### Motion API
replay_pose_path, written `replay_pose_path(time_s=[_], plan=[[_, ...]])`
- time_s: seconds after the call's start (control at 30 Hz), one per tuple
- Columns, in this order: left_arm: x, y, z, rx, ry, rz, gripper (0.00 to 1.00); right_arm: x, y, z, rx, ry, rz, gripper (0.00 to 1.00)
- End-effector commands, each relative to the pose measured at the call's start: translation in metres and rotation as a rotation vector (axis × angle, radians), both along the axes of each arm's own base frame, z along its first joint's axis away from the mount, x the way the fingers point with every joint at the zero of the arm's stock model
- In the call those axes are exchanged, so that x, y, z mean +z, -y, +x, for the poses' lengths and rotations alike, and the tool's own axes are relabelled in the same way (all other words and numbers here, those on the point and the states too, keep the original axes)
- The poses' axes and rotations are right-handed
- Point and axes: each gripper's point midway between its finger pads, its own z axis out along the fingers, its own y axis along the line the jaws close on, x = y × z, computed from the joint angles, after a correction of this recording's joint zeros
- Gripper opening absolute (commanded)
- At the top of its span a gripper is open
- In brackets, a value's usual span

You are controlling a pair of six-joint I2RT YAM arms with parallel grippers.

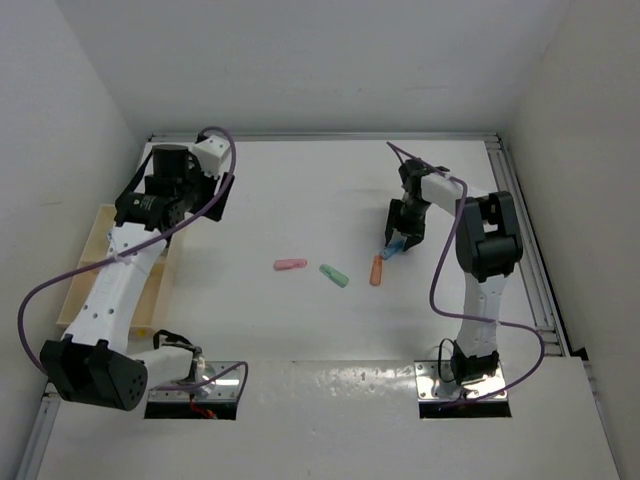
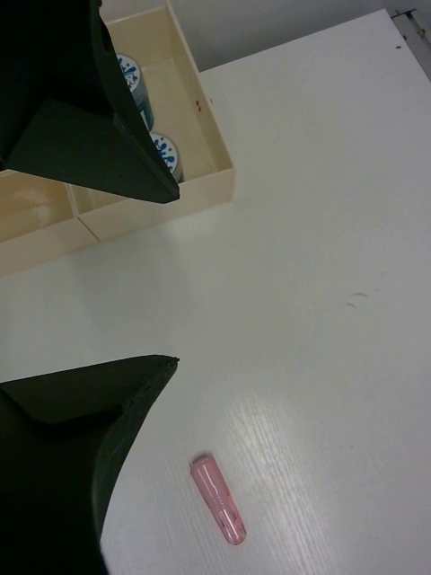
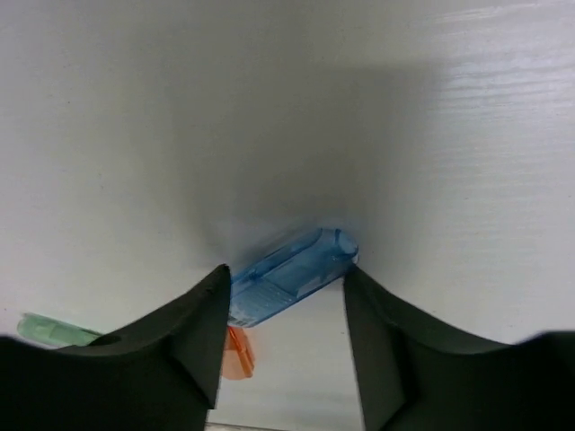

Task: Sort the stationery into containers
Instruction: Pick up the pen from the center of the board.

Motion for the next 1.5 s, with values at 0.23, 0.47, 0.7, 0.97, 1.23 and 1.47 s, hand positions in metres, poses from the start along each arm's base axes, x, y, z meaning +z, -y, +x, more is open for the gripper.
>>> replay_pose_path(time_s=[0.23,0.47,0.7,0.97,1.23,1.47], plan=[[0.011,0.038,-0.022,-0.237,-0.014,-0.11,0.79,0.04,-0.041,0.012,0.058,0.06,0.192,0.0],[0.046,0.039,-0.013,-0.251,0.0,-0.224,0.83,0.129,-0.097,0.03,0.096,0.24,0.48,0.0],[0.039,0.085,-0.021,-0.467,-0.147,-0.468,0.92,0.217,-0.136,0.064,0.188,0.536,0.605,0.0],[0.03,0.164,-0.016,-0.547,-0.124,-0.673,0.86,0.236,-0.148,0.08,0.148,0.558,0.605,0.0],[0.038,0.211,0.011,-0.596,-0.148,-0.68,0.86,0.24,-0.169,0.061,0.159,0.584,0.637,0.0],[0.032,0.229,0.02,-0.601,-0.179,-0.684,0.82,0.256,-0.189,0.04,0.194,0.613,0.674,0.0]])
